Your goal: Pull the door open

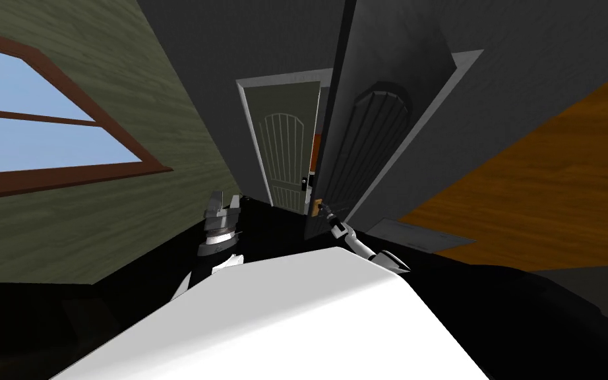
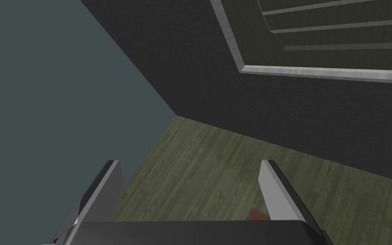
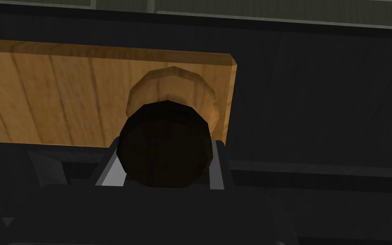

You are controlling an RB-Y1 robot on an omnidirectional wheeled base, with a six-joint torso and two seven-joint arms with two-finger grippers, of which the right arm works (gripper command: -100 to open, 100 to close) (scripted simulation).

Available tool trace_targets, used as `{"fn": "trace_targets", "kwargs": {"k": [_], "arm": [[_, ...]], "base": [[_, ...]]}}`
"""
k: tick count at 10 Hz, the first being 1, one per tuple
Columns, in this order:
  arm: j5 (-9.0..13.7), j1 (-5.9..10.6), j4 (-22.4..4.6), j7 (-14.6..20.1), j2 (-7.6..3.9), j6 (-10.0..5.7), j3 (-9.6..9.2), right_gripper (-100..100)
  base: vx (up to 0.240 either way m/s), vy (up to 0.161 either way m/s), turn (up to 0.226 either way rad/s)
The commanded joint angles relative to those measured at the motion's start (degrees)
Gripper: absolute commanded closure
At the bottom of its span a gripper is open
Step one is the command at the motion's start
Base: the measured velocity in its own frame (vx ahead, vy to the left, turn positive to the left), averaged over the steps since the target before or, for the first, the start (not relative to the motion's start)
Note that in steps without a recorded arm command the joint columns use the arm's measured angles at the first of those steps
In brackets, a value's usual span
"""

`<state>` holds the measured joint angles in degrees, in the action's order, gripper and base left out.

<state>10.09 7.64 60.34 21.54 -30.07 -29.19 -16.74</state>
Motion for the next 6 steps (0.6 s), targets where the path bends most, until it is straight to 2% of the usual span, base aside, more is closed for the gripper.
{"fn": "trace_targets", "kwargs": {"k": [1, 4, 5, 6], "arm": [[-0.03, -1.03, 0.95, 1.12, -1.11, -0.91, -1.58, 100], [0.07, -2.29, 2.52, 3.08, -3.5, -2.65, -3.94, 100], [0.11, -1.73, 1.46, 2.74, -3.29, -2.45, -3.28, 100], [0.07, -2.55, 1.84, 3.88, -4.78, -4.15, -4.68, 100]], "base": [[-0.179, -0.115, 0.062], [-0.183, -0.118, 0.071], [-0.085, -0.07, 0.01], [-0.144, -0.098, 0.114]]}}
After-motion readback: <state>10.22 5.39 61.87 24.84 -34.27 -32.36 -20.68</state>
